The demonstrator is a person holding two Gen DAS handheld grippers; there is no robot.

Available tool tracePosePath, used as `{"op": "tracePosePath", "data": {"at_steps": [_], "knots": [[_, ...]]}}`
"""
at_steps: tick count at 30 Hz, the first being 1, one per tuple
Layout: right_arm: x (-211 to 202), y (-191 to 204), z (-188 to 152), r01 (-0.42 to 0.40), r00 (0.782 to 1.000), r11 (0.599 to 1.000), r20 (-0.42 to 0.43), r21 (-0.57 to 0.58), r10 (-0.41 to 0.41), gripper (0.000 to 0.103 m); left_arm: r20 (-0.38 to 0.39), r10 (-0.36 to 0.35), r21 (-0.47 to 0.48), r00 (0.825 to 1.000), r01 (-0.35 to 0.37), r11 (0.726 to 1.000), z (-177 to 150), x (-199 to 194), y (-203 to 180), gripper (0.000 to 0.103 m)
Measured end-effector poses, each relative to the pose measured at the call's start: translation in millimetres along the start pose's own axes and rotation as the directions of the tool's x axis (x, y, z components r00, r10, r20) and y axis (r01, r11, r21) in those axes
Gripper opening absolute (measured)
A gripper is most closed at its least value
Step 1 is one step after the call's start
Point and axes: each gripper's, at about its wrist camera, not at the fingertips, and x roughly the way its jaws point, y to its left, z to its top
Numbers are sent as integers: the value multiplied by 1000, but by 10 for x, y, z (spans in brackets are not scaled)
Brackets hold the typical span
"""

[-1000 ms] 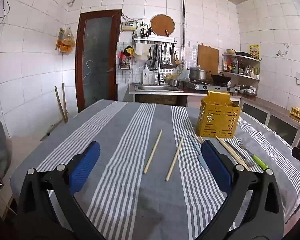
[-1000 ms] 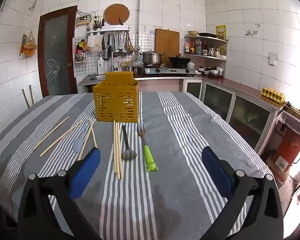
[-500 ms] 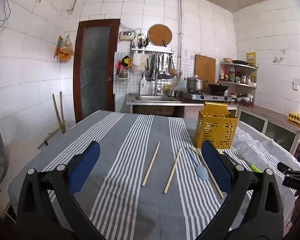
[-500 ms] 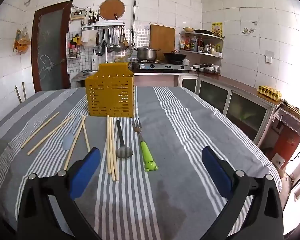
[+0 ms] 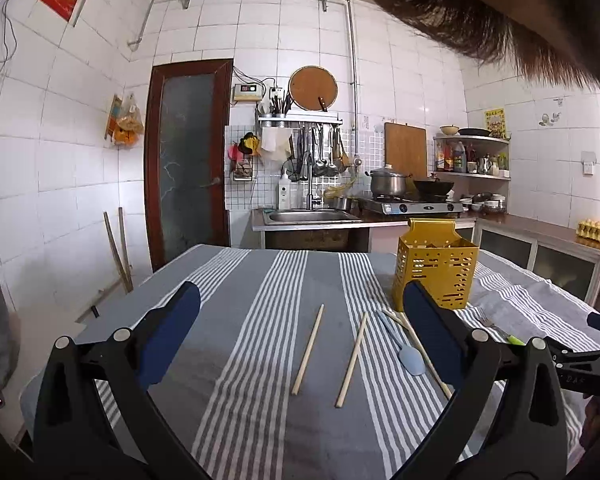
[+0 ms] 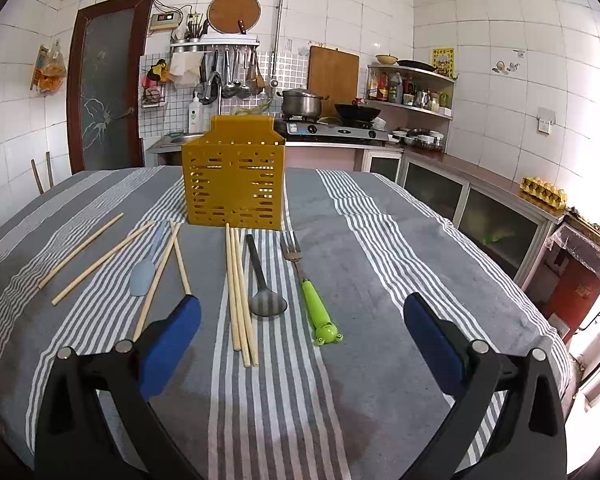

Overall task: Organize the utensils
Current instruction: 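Move both tools toward the wooden chopsticks beside the yellow basket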

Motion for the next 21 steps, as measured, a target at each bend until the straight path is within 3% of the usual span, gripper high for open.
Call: {"op": "tracePosePath", "data": {"at_steps": [10,21], "knots": [[71,29,-27,17,1000,1000,-1,-19,-17,99,-24,-47,-45,999,46,998,-54,67,23,98],[103,0,-44,0,1000,1000,2,-5,0,99,-32,-51,-49,998,49,998,-60,94,-23,98]]}}
